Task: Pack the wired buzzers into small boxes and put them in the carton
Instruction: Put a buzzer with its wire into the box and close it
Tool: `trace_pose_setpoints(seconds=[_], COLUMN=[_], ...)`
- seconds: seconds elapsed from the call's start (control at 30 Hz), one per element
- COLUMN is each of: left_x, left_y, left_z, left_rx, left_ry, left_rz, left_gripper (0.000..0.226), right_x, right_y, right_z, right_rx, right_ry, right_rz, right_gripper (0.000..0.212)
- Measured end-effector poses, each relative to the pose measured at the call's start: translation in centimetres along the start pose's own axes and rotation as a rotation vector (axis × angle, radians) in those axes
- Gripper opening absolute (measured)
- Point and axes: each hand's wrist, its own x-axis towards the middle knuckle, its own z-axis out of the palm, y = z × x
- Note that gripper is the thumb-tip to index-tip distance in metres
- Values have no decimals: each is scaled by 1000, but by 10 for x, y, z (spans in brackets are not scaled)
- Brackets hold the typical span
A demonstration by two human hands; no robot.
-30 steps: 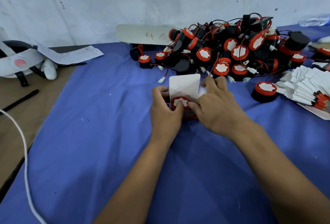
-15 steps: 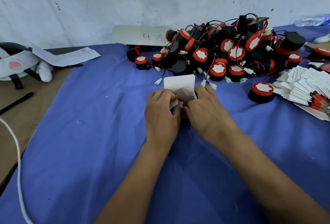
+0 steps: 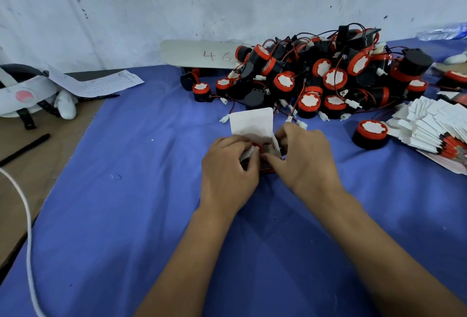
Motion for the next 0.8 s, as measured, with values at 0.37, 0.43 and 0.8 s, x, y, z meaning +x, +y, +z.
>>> trace_pose_setpoints(seconds=[0.37, 0.43, 0.8], left_x=[0, 0, -4], left_y=[-6, -7, -3], left_z=[1, 0, 4], left_rx=[23, 6, 34], left_ry=[-20, -26, -82], left_rz=[13, 12, 109], left_gripper=[14, 21, 26], right_x=[2, 4, 12], right_y=[3, 5, 19], right_z=[12, 13, 15], right_rx=[-48, -6, 186], right_ry=[-26, -19, 5], right_rz=[-49, -49, -41], right_gripper=[29, 27, 24])
